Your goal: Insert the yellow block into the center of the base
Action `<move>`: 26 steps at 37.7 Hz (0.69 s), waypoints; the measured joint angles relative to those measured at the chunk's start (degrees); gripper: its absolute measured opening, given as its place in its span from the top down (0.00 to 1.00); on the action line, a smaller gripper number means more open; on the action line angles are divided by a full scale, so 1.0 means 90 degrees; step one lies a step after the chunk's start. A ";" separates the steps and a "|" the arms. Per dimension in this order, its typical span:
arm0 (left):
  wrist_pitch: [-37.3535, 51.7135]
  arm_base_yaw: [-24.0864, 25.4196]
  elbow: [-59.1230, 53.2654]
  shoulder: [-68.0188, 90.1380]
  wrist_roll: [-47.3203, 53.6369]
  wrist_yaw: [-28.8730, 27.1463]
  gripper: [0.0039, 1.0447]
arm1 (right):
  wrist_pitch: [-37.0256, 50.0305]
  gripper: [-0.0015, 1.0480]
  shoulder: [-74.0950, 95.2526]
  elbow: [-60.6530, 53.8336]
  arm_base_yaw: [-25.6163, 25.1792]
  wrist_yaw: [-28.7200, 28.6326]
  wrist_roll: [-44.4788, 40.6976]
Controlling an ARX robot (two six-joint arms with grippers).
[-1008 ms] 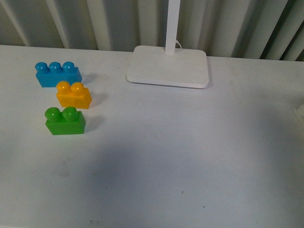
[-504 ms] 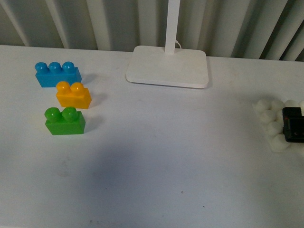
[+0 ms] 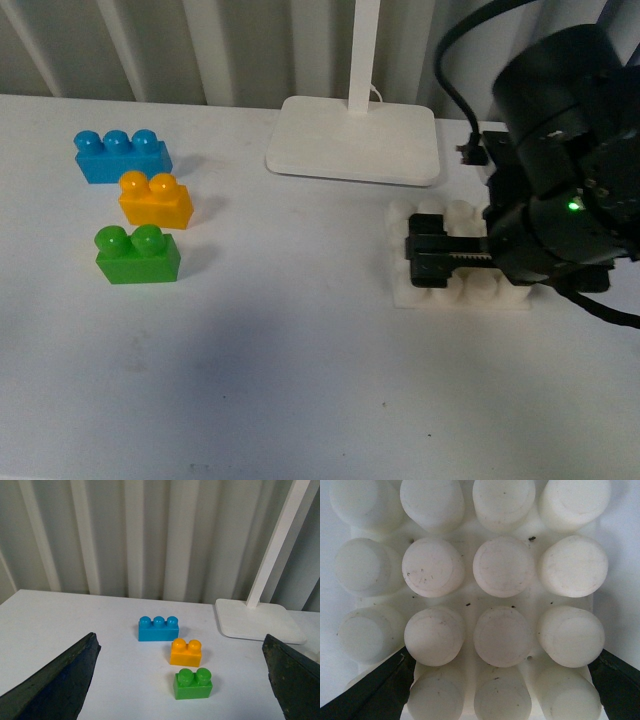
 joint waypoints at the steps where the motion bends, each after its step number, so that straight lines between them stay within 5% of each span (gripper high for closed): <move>1: 0.0000 0.0000 0.0000 0.0000 -0.0002 0.0000 0.06 | -0.0068 0.08 0.0066 0.0124 0.0109 0.0029 0.0117; 15: 0.0000 0.0000 0.0000 0.0000 -0.0002 0.0000 0.06 | -0.0797 0.09 0.0833 0.1773 0.1396 -0.0073 0.1273; 26: 0.0000 0.0000 0.0002 0.0000 -0.0002 0.0000 0.06 | -0.0862 0.09 0.1013 0.2120 0.1632 -0.0068 0.1401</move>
